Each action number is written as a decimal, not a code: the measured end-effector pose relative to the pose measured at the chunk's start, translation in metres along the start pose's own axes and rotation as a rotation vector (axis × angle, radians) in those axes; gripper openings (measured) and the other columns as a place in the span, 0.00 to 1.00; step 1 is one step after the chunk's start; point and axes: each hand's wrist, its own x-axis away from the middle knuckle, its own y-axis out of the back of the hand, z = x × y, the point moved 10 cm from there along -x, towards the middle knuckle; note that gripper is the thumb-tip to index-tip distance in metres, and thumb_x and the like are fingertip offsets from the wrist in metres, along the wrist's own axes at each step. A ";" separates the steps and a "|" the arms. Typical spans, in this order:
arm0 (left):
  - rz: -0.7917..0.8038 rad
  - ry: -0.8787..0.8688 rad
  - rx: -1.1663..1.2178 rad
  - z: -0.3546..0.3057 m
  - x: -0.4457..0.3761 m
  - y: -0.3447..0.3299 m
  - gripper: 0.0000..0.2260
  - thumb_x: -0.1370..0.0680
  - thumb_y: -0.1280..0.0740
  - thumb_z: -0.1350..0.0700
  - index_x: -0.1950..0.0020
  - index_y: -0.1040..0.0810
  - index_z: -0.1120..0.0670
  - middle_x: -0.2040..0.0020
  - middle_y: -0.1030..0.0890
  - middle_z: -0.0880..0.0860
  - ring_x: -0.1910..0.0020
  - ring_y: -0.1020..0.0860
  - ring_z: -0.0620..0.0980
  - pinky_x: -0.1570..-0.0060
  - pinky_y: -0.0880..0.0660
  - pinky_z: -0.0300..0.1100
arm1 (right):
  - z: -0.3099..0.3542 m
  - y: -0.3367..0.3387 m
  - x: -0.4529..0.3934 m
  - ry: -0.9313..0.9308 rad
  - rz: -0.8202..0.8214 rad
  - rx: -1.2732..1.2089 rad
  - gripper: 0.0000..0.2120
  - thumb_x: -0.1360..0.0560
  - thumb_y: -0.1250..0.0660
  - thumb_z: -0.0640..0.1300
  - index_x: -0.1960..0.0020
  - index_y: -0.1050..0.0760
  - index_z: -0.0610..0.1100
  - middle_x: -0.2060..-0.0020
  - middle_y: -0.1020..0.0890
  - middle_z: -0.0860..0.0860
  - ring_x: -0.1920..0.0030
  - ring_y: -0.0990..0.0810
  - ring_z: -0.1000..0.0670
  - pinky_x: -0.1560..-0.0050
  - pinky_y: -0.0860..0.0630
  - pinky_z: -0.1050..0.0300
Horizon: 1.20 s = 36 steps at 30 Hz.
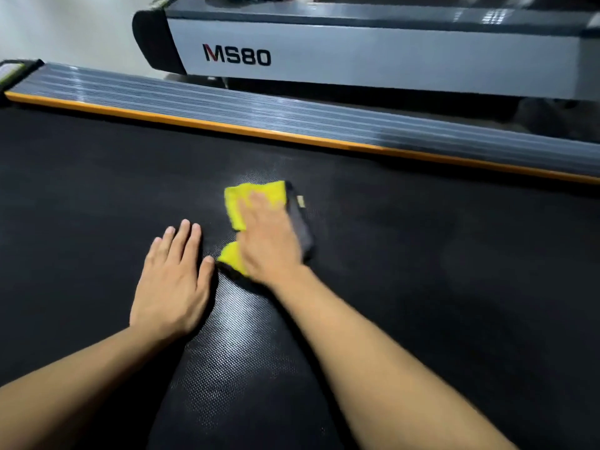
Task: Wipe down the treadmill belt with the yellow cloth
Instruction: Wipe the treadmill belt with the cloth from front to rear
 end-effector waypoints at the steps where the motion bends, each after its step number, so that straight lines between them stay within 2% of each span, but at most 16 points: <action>1: -0.005 -0.003 0.004 -0.001 -0.002 0.000 0.31 0.18 0.58 0.43 0.19 0.42 0.58 0.18 0.42 0.57 0.19 0.45 0.58 0.21 0.48 0.54 | 0.026 -0.003 0.001 0.065 -0.005 0.017 0.30 0.19 0.42 0.51 0.20 0.45 0.46 0.20 0.47 0.48 0.20 0.51 0.48 0.21 0.56 0.48; 3: 0.003 -0.013 0.008 -0.001 -0.001 0.001 0.31 0.18 0.58 0.44 0.19 0.42 0.58 0.18 0.42 0.57 0.19 0.44 0.58 0.21 0.48 0.54 | 0.028 -0.003 0.004 0.100 0.003 0.051 0.30 0.19 0.43 0.51 0.20 0.46 0.46 0.19 0.48 0.49 0.20 0.53 0.51 0.21 0.57 0.47; 5: 0.003 -0.019 0.010 -0.001 0.000 0.003 0.31 0.18 0.58 0.45 0.19 0.42 0.59 0.19 0.41 0.58 0.20 0.44 0.59 0.21 0.48 0.54 | -0.012 0.005 0.013 0.053 0.004 0.081 0.30 0.20 0.46 0.51 0.20 0.46 0.46 0.20 0.46 0.48 0.20 0.51 0.50 0.21 0.54 0.47; 8: 0.007 -0.021 0.001 -0.003 0.003 0.007 0.31 0.18 0.58 0.45 0.20 0.41 0.60 0.19 0.40 0.59 0.20 0.42 0.60 0.21 0.47 0.55 | -0.117 0.045 0.044 -0.180 -0.158 0.180 0.29 0.23 0.45 0.48 0.23 0.37 0.41 0.24 0.35 0.42 0.24 0.37 0.43 0.25 0.40 0.45; 11: 0.023 0.001 0.007 -0.004 0.002 0.005 0.31 0.18 0.58 0.45 0.19 0.42 0.59 0.19 0.42 0.58 0.20 0.44 0.59 0.21 0.48 0.54 | -0.218 0.070 0.088 -0.425 -0.150 0.115 0.29 0.21 0.46 0.47 0.21 0.42 0.42 0.21 0.41 0.43 0.21 0.43 0.43 0.23 0.47 0.44; 13: 0.031 0.007 0.001 -0.006 0.001 0.005 0.31 0.18 0.58 0.45 0.19 0.43 0.59 0.18 0.43 0.58 0.19 0.45 0.59 0.21 0.49 0.54 | -0.240 0.073 0.101 -0.477 -0.128 0.078 0.28 0.19 0.47 0.46 0.20 0.45 0.42 0.21 0.44 0.43 0.20 0.48 0.45 0.22 0.52 0.45; 15: 0.028 0.005 -0.007 -0.006 0.002 0.005 0.32 0.18 0.59 0.44 0.19 0.44 0.59 0.18 0.43 0.58 0.19 0.46 0.59 0.20 0.50 0.54 | -0.216 0.071 0.098 -0.459 -0.145 0.034 0.28 0.21 0.46 0.47 0.23 0.40 0.38 0.22 0.40 0.41 0.22 0.43 0.41 0.23 0.49 0.48; 17: 0.042 0.006 -0.007 -0.007 0.002 0.004 0.32 0.19 0.60 0.44 0.19 0.45 0.59 0.18 0.44 0.58 0.19 0.47 0.58 0.20 0.51 0.53 | -0.142 0.059 0.086 -0.263 -0.190 0.081 0.31 0.26 0.46 0.50 0.31 0.29 0.32 0.30 0.28 0.35 0.30 0.29 0.34 0.29 0.34 0.42; 19: 0.054 0.008 0.008 -0.006 0.002 0.003 0.32 0.19 0.60 0.44 0.18 0.46 0.59 0.18 0.45 0.57 0.19 0.48 0.58 0.20 0.53 0.53 | -0.045 0.027 0.078 -0.059 -0.114 0.045 0.31 0.28 0.47 0.50 0.32 0.27 0.33 0.33 0.25 0.36 0.32 0.26 0.36 0.32 0.30 0.37; 21: 0.062 0.009 0.064 -0.003 0.001 0.004 0.33 0.20 0.59 0.44 0.19 0.43 0.59 0.18 0.43 0.58 0.19 0.46 0.59 0.21 0.51 0.54 | 0.031 0.005 0.075 0.070 -0.053 0.018 0.31 0.24 0.47 0.50 0.24 0.36 0.40 0.24 0.35 0.42 0.23 0.38 0.44 0.24 0.42 0.42; 23: 0.076 0.019 0.185 0.000 -0.002 0.009 0.32 0.21 0.56 0.45 0.20 0.39 0.59 0.19 0.40 0.59 0.20 0.43 0.61 0.22 0.49 0.55 | 0.049 -0.009 0.070 0.097 0.018 -0.013 0.31 0.23 0.45 0.49 0.21 0.42 0.45 0.20 0.44 0.47 0.20 0.50 0.49 0.21 0.53 0.44; 25: 0.102 -0.005 0.286 -0.007 -0.004 0.017 0.30 0.20 0.52 0.47 0.20 0.38 0.57 0.20 0.39 0.59 0.21 0.41 0.60 0.22 0.48 0.54 | 0.040 -0.006 0.073 0.147 0.052 -0.028 0.31 0.23 0.46 0.50 0.21 0.42 0.47 0.20 0.45 0.49 0.20 0.51 0.50 0.21 0.57 0.47; 27: 0.135 -0.093 0.251 -0.020 -0.003 0.022 0.29 0.20 0.52 0.47 0.20 0.38 0.55 0.20 0.39 0.59 0.21 0.41 0.61 0.22 0.45 0.54 | 0.028 0.002 0.090 0.203 0.095 -0.017 0.33 0.26 0.52 0.52 0.20 0.43 0.50 0.20 0.45 0.51 0.20 0.50 0.51 0.21 0.58 0.49; 29: 0.148 -0.146 0.111 -0.022 0.004 0.020 0.31 0.20 0.54 0.45 0.20 0.38 0.56 0.20 0.38 0.60 0.23 0.38 0.64 0.23 0.42 0.56 | -0.014 0.013 0.107 0.084 0.074 -0.016 0.34 0.27 0.52 0.50 0.21 0.41 0.50 0.21 0.42 0.50 0.21 0.46 0.48 0.21 0.52 0.47; 32: 0.152 -0.119 -0.008 0.004 0.030 0.018 0.32 0.21 0.54 0.42 0.21 0.36 0.58 0.22 0.36 0.62 0.24 0.36 0.66 0.25 0.40 0.60 | -0.117 0.054 0.144 -0.265 -0.141 0.079 0.30 0.26 0.44 0.44 0.24 0.36 0.42 0.25 0.33 0.42 0.26 0.35 0.41 0.24 0.45 0.45; 36: 0.174 -0.136 -0.022 0.019 0.054 0.015 0.31 0.20 0.53 0.41 0.19 0.40 0.54 0.20 0.39 0.61 0.22 0.40 0.65 0.23 0.44 0.58 | -0.182 0.068 0.185 -0.540 -0.142 0.070 0.29 0.19 0.47 0.46 0.19 0.48 0.44 0.20 0.46 0.44 0.20 0.50 0.46 0.22 0.56 0.46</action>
